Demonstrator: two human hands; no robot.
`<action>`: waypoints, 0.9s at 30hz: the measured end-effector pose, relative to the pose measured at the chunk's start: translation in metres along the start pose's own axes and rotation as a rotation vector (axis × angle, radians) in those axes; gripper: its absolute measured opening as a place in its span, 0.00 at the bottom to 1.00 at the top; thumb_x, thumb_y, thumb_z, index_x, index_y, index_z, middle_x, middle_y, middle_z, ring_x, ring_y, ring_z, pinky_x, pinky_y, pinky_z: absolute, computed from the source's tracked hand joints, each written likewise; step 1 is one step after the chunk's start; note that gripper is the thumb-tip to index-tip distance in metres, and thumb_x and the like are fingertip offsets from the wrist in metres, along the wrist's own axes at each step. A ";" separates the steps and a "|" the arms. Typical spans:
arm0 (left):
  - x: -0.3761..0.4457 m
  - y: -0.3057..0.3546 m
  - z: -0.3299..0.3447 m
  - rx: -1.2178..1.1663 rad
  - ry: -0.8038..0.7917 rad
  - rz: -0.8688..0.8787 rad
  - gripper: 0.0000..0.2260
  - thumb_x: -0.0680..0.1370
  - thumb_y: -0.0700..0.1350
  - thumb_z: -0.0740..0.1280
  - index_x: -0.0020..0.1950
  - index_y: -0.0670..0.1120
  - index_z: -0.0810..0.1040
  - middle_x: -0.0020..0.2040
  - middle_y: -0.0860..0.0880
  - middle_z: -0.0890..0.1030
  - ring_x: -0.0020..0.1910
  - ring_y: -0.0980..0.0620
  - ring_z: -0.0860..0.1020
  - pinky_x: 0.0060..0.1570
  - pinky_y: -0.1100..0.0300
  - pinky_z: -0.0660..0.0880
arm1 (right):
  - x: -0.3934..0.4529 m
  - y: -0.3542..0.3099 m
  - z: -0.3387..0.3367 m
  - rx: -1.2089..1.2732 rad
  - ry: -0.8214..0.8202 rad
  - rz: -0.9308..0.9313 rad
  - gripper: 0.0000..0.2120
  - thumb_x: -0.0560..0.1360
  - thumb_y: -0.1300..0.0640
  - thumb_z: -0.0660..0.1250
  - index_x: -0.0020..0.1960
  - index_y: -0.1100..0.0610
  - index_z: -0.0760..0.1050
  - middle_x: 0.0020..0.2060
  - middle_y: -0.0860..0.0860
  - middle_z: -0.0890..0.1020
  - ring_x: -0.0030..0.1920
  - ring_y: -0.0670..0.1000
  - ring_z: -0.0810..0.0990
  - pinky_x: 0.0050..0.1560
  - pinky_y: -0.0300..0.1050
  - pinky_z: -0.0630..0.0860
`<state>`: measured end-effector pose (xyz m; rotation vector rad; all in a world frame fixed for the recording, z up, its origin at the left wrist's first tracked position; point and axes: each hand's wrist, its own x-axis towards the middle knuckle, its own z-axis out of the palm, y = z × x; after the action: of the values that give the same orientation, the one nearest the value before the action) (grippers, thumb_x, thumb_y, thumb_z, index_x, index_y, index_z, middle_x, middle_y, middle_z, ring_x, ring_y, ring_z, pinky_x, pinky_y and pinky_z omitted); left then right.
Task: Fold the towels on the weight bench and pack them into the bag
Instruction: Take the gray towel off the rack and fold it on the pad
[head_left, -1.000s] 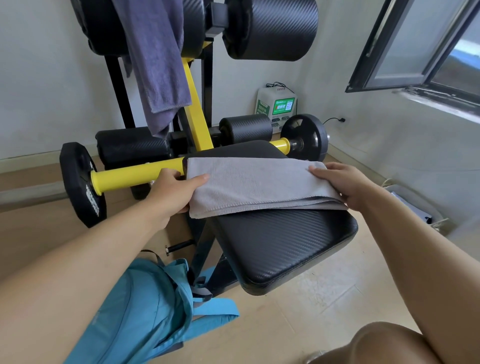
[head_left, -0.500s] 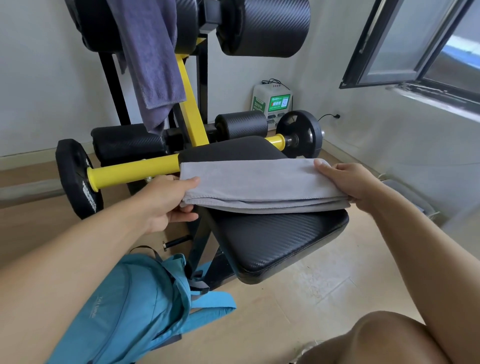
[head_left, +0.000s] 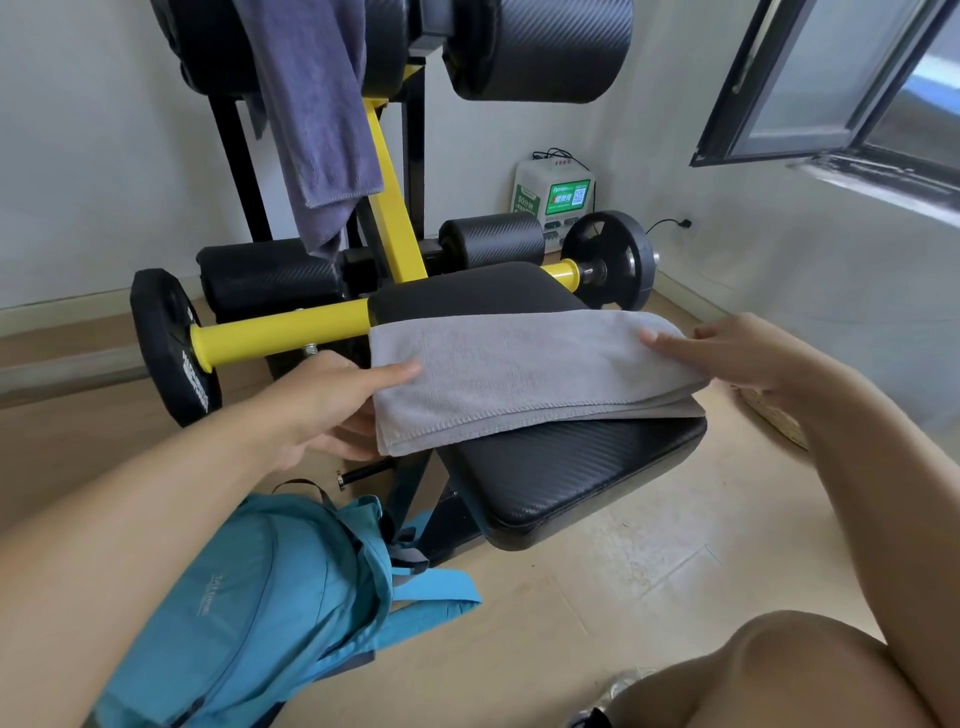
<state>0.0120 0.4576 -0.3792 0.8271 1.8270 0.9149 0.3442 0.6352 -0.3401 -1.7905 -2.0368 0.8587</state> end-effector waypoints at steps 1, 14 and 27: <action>0.000 -0.001 -0.002 0.071 0.056 0.015 0.24 0.72 0.62 0.75 0.52 0.42 0.81 0.51 0.42 0.85 0.49 0.44 0.85 0.46 0.46 0.85 | -0.002 0.000 0.001 0.017 -0.012 -0.027 0.34 0.70 0.32 0.71 0.44 0.67 0.78 0.37 0.54 0.75 0.38 0.54 0.69 0.37 0.48 0.63; -0.015 -0.007 0.000 0.022 -0.178 -0.069 0.15 0.78 0.54 0.72 0.58 0.45 0.84 0.50 0.44 0.87 0.45 0.49 0.84 0.43 0.52 0.83 | -0.007 -0.001 0.003 0.259 -0.135 0.030 0.13 0.75 0.51 0.75 0.55 0.56 0.80 0.44 0.54 0.85 0.34 0.51 0.83 0.29 0.40 0.70; -0.016 0.007 0.004 -0.390 -0.113 0.096 0.10 0.83 0.41 0.65 0.64 0.41 0.76 0.50 0.38 0.87 0.47 0.40 0.87 0.43 0.53 0.85 | 0.000 0.009 0.005 0.215 -0.108 0.028 0.14 0.74 0.50 0.76 0.54 0.57 0.81 0.40 0.54 0.78 0.32 0.49 0.73 0.28 0.40 0.57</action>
<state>0.0228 0.4486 -0.3682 0.7067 1.4568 1.2134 0.3486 0.6341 -0.3496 -1.6919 -1.9028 1.1586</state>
